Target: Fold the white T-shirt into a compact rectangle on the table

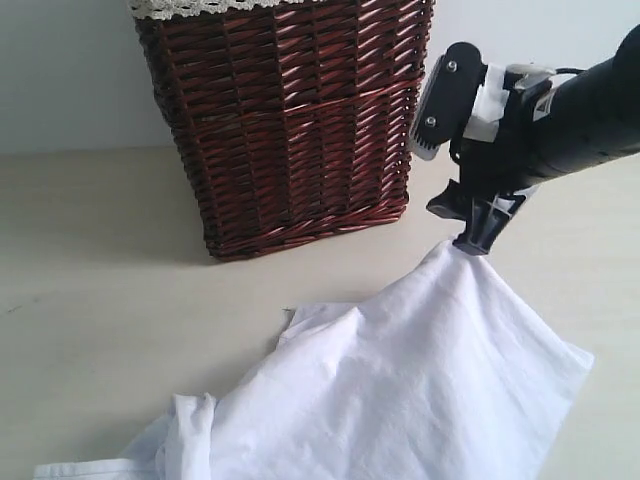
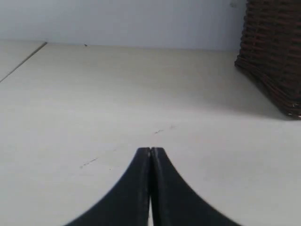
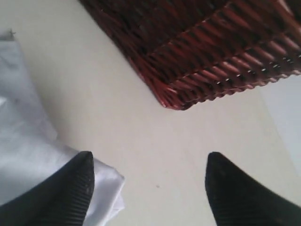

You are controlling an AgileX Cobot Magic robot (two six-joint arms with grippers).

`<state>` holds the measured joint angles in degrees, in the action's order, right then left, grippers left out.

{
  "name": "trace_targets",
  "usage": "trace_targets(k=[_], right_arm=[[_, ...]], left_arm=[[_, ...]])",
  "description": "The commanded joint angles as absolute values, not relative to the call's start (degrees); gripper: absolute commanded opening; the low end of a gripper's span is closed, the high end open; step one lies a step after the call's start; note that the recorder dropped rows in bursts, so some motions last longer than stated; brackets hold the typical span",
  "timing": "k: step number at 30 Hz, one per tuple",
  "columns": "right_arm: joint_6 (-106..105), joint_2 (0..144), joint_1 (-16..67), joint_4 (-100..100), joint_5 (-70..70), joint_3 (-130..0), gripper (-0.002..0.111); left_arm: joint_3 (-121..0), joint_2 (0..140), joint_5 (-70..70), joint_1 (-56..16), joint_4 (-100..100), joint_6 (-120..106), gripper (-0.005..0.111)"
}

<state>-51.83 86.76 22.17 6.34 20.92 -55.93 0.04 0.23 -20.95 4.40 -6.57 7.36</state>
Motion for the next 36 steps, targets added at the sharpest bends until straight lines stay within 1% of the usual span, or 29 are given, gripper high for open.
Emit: trace_targets(k=[1, 2, 4, 6, 7, 8, 11, 15, 19, 23, 25, 27, 29, 34, 36], right_arm=[[-54.49, 80.16, 22.85, 18.0, 20.63, -55.82, 0.066], [-59.53, 78.03, 23.68, 22.6, 24.24, -55.82, 0.066], [-73.96, 75.05, 25.3, 31.17, 37.06, -55.82, 0.066], [-90.13, 73.93, 26.37, 38.4, 58.22, -55.14, 0.066], [-96.3, 73.93, 26.8, 40.38, 65.63, -54.3, 0.066], [-100.54, 74.06, 27.51, 42.01, 69.96, -52.64, 0.066], [-108.26, 74.06, 29.78, 43.01, 69.96, -45.32, 0.066], [-120.93, 75.5, 32.32, 43.16, 57.97, -34.59, 0.066], [-121.39, 78.32, 34.97, 42.9, 52.28, -27.65, 0.066], [-121.28, 80.11, 35.29, 43.16, 49.11, -25.62, 0.065], [-121.28, 81.63, 35.29, 43.16, 43.71, -25.38, 0.06], [-121.28, 83.69, 35.29, 43.16, 37.45, -25.49, 0.053], [-121.28, 85.61, 35.29, 42.92, 34.4, -25.58, 0.046], [-121.28, 89.43, 35.29, 42.92, 34.52, -25.58, 0.032], [-121.28, 89.36, 35.29, 42.92, 34.35, -25.58, 0.021]], left_arm=[[0.0, 0.0, -20.53, 4.62, -6.67, 7.28, 0.0], [0.0, 0.0, -20.53, 4.62, -6.67, 7.28, 0.0], [0.0, 0.0, -20.53, 4.62, -6.67, 7.28, 0.0], [0.0, 0.0, -20.53, 4.62, -6.67, 7.28, 0.0], [0.0, 0.0, -20.53, 4.62, -6.67, 7.28, 0.0], [0.0, 0.0, -20.53, 4.62, -6.67, 7.28, 0.0], [0.0, 0.0, -20.53, 4.62, -6.67, 7.28, 0.0], [0.0, 0.0, -20.53, 4.62, -6.67, 7.28, 0.0], [0.0, 0.0, -20.53, 4.62, -6.67, 7.28, 0.0], [0.0, 0.0, -20.53, 4.62, -6.67, 7.28, 0.0], [0.0, 0.0, -20.53, 4.62, -6.67, 7.28, 0.0], [0.0, 0.0, -20.53, 4.62, -6.67, 7.28, 0.0], [0.0, 0.0, -20.53, 4.62, -6.67, 7.28, 0.0], [0.0, 0.0, -20.53, 4.62, -6.67, 7.28, 0.0], [0.0, 0.0, -20.53, 4.62, -6.67, 7.28, 0.0]])
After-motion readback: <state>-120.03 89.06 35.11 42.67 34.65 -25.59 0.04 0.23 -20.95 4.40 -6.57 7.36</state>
